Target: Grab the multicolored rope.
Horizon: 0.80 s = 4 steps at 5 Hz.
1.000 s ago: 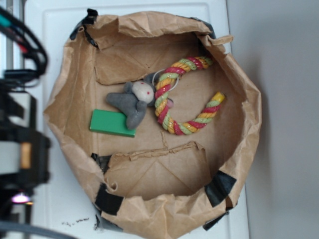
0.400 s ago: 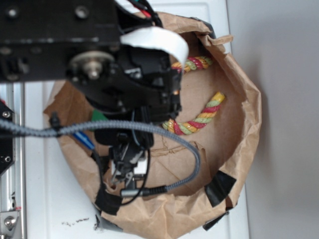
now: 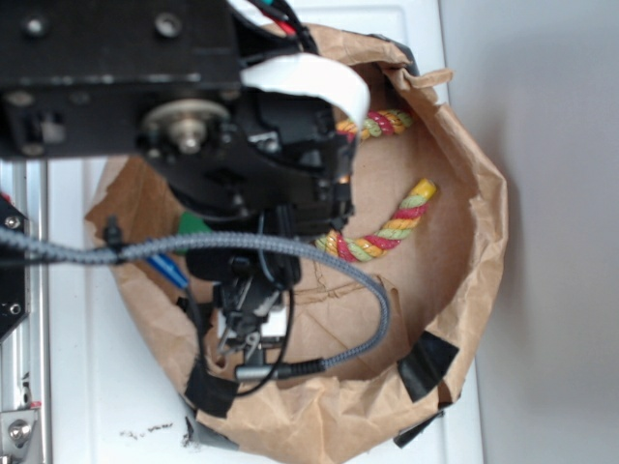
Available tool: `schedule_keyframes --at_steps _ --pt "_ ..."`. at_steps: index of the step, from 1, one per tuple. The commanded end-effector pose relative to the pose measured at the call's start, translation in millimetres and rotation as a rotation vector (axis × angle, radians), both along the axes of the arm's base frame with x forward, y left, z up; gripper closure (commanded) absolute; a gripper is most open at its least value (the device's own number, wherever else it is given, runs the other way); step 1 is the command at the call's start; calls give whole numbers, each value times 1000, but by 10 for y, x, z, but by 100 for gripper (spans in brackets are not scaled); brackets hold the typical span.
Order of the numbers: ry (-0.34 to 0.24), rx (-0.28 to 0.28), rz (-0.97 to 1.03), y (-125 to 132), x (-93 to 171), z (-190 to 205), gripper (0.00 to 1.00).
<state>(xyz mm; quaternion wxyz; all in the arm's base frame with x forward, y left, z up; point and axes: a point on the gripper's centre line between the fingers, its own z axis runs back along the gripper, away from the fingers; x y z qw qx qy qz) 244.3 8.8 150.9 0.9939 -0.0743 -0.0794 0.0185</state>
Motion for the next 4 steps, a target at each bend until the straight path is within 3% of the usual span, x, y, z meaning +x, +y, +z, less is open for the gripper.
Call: schedule_keyframes --at_steps 1,3,4 --pt "-132 28 -4 109 390 -492 0" --pt "-98 64 16 81 588 -740 0" --pt "-83 51 16 155 670 -766 0"
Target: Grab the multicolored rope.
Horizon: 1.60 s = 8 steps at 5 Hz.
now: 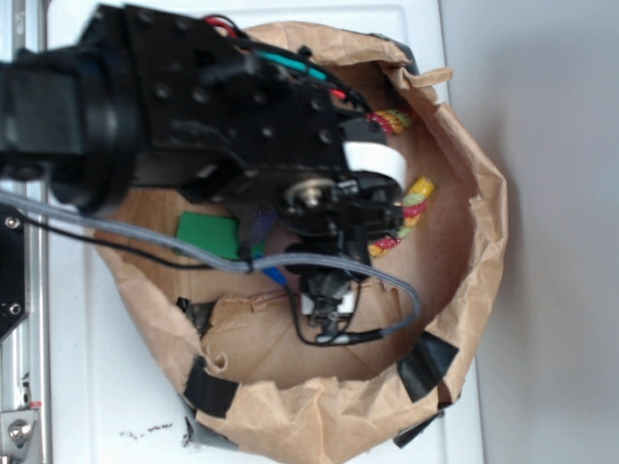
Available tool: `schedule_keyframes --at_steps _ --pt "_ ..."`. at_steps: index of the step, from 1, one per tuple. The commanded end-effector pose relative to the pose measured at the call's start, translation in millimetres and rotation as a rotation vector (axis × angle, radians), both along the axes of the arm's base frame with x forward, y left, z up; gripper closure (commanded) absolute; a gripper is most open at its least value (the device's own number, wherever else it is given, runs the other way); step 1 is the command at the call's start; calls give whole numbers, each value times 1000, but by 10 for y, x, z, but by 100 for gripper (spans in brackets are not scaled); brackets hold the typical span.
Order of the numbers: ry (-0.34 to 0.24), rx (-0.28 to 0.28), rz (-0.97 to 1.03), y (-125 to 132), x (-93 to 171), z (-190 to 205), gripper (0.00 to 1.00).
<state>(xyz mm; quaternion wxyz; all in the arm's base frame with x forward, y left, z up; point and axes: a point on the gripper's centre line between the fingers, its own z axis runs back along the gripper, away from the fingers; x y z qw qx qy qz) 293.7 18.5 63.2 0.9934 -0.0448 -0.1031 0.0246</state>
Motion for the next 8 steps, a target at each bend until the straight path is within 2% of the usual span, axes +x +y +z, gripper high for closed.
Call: schedule_keyframes --at_steps 1,2,3,5,6,8 --pt "-44 -12 -82 131 135 36 0" --pt "-95 45 -204 237 -34 -113 0" --pt "-129 48 -275 338 -194 -212 0" --pt "-104 33 -328 387 -249 -291 0" --pt "-79 33 -293 378 -204 -312 100" --pt "-60 -25 -283 395 -159 -327 100"
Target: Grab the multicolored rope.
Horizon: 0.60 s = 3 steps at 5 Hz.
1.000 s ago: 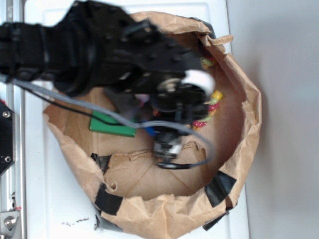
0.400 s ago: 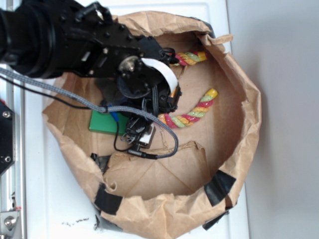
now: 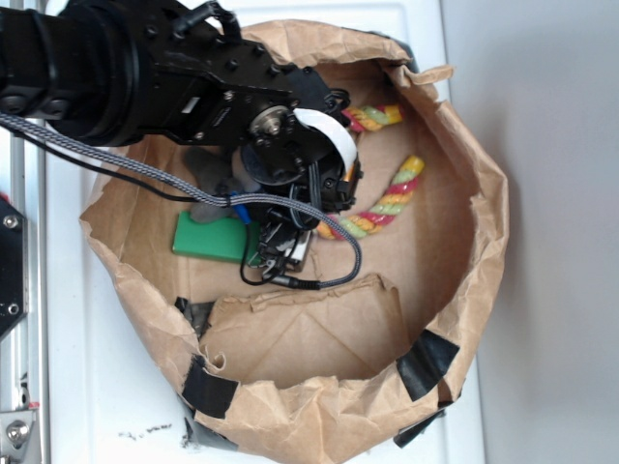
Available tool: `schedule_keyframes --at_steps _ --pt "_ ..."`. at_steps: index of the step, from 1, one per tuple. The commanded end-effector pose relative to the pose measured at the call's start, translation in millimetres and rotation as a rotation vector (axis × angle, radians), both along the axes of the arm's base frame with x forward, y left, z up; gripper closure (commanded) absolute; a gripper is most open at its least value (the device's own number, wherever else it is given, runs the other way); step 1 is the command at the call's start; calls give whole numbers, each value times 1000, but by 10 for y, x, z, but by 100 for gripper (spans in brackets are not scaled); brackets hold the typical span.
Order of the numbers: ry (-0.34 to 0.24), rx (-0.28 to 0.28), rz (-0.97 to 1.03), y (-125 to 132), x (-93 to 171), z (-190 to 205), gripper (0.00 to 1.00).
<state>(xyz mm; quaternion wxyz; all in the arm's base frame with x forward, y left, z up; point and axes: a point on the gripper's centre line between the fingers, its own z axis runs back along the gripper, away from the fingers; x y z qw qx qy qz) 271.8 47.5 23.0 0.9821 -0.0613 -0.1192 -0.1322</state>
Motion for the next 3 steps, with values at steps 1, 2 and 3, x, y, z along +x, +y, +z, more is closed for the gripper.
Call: schedule_keyframes --at_steps 1,2,3 --pt "2 -45 35 120 74 94 100" --pt "3 -61 91 108 62 282 100" --pt "43 -99 172 52 13 661 100"
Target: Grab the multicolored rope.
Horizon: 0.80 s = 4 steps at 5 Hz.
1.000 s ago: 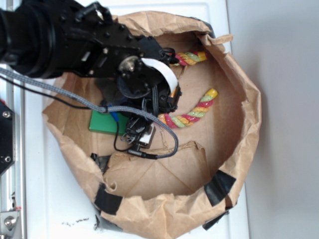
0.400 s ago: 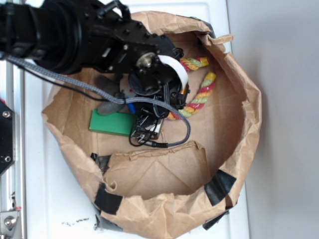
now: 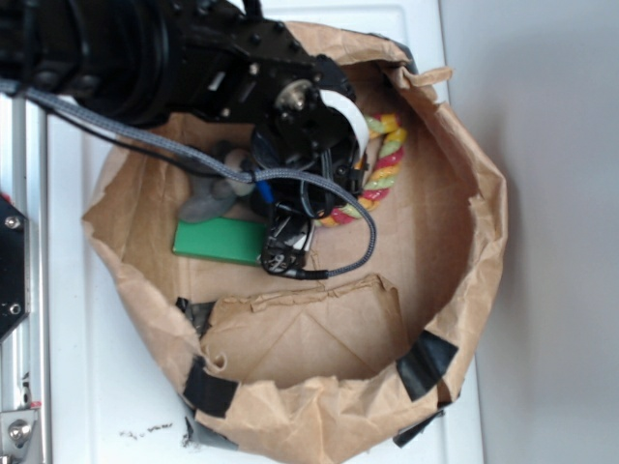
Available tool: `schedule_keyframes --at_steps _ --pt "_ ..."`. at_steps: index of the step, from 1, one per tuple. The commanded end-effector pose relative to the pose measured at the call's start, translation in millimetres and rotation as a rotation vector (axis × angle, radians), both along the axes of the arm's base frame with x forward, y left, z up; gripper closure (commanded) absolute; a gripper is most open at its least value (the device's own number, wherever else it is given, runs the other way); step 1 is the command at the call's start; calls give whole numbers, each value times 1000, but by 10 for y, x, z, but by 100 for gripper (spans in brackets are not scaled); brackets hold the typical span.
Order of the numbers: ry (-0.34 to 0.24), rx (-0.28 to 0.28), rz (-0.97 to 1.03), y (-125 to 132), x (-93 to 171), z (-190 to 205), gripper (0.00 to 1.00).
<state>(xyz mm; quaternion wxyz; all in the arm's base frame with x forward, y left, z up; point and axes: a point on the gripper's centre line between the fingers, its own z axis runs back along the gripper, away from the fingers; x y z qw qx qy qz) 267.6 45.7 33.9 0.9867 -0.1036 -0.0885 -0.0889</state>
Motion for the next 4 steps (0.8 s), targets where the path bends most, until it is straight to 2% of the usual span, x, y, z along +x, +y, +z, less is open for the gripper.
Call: schedule_keyframes --at_steps 1,3,4 --pt "24 -39 152 11 -43 1012 100" --pt "90 -31 172 -11 -40 1376 100" --pt "82 -49 188 -5 -13 1449 100"
